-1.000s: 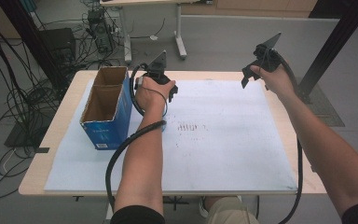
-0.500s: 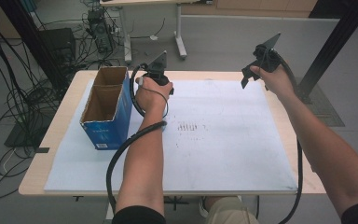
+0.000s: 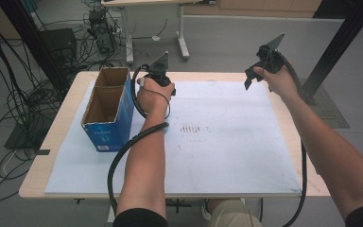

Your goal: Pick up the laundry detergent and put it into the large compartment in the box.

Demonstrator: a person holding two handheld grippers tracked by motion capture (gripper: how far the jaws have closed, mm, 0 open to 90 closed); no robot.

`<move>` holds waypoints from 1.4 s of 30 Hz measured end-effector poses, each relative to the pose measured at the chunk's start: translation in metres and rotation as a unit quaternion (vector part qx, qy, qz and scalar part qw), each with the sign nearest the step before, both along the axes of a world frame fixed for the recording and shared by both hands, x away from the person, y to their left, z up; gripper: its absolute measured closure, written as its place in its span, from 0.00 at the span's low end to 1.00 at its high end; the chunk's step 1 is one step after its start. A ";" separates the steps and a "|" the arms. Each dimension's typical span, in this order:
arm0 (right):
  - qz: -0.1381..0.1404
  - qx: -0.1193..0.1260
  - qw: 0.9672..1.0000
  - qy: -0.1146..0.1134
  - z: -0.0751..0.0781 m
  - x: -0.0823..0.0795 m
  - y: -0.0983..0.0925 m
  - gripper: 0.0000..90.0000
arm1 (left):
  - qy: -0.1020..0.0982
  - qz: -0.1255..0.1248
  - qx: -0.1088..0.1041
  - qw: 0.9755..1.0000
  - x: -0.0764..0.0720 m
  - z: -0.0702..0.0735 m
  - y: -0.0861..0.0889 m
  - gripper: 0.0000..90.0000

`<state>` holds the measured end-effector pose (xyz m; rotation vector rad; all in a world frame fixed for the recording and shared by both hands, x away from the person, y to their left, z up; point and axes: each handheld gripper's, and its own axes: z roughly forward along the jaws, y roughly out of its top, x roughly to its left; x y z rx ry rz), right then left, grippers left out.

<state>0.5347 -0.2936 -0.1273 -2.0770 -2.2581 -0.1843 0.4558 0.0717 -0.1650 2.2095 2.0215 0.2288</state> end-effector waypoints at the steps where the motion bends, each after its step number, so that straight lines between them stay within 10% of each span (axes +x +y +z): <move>1: 0.000 0.000 1.000 0.000 0.000 0.000 0.000 0.08 | -0.001 0.000 0.000 1.000 0.000 0.000 0.000 0.41; 42: 0.000 -0.003 1.000 0.001 -0.001 0.001 0.001 0.08 | 0.003 -0.006 -0.003 1.000 0.002 0.001 0.003 0.42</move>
